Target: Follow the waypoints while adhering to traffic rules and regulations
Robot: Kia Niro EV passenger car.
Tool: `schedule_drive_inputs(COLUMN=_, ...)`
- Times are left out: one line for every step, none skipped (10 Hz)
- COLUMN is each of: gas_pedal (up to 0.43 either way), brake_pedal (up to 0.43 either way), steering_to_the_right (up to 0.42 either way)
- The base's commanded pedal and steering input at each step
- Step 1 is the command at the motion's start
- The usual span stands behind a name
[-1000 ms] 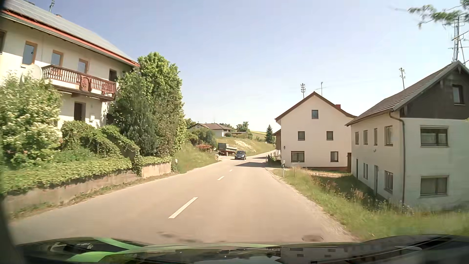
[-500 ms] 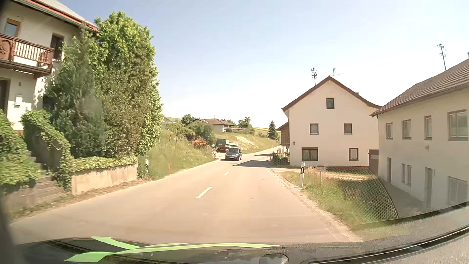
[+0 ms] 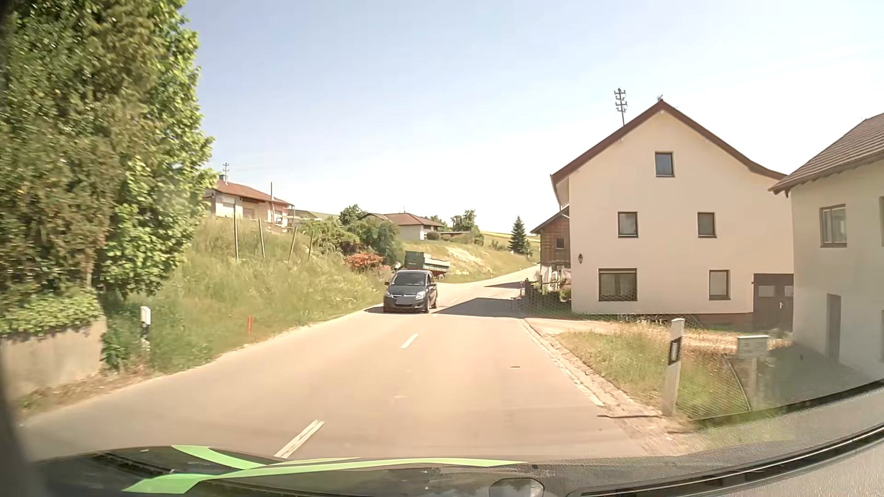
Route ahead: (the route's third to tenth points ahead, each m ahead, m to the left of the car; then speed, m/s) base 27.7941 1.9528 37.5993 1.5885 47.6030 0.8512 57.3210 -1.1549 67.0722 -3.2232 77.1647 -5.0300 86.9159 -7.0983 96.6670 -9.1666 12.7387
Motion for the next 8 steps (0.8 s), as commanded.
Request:
schedule_drive_inputs(gas_pedal=0.150, brake_pedal=0.000, steering_to_the_right=-0.006)
schedule_drive_inputs(gas_pedal=0.150, brake_pedal=0.000, steering_to_the_right=-0.004)
schedule_drive_inputs(gas_pedal=0.150, brake_pedal=0.000, steering_to_the_right=-0.001)
schedule_drive_inputs(gas_pedal=0.150, brake_pedal=0.000, steering_to_the_right=-0.001)
schedule_drive_inputs(gas_pedal=0.150, brake_pedal=0.000, steering_to_the_right=-0.001)
schedule_drive_inputs(gas_pedal=0.150, brake_pedal=0.000, steering_to_the_right=-0.001)
schedule_drive_inputs(gas_pedal=0.150, brake_pedal=0.000, steering_to_the_right=0.001)
schedule_drive_inputs(gas_pedal=0.150, brake_pedal=0.000, steering_to_the_right=0.003)
